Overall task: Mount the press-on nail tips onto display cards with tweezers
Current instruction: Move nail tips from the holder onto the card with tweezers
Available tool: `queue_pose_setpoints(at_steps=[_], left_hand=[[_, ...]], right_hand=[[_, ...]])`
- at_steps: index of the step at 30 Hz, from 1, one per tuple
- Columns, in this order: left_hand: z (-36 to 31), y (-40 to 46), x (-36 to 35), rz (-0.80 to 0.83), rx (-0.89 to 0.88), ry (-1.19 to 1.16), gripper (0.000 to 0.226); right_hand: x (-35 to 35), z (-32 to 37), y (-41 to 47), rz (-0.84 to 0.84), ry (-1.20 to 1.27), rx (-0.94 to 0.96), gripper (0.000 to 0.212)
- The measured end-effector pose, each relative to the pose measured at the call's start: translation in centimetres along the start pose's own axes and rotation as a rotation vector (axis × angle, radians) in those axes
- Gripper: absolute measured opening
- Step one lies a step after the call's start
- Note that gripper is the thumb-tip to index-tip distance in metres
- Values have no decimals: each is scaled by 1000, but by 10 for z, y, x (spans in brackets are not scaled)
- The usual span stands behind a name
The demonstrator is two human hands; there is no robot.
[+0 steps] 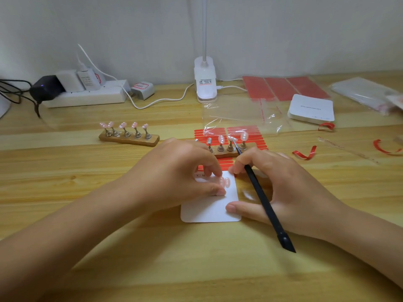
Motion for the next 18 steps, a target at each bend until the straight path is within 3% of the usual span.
queue_pose_setpoints(at_steps=[9,16,18], left_hand=[[-1,-28,-5,-123,97,144,55],[17,-38,-18,-27,248,238,95],[20,-37,-21,0,210,176,93]], right_hand=[[1,2,-1,-33,-33,17,45],[5,12,-3,-130,-221,67,44],[6,11,-4,-145,-179,62,34]])
Point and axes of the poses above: each hand's wrist, its own y-axis towards the middle knuckle, its own x-axis out of the back of the hand, z = x × y, the point moved 7 cm from there along y, towards the middle knuckle, and after that the axes turned 9 degrees about z, right-handed, at the moved point
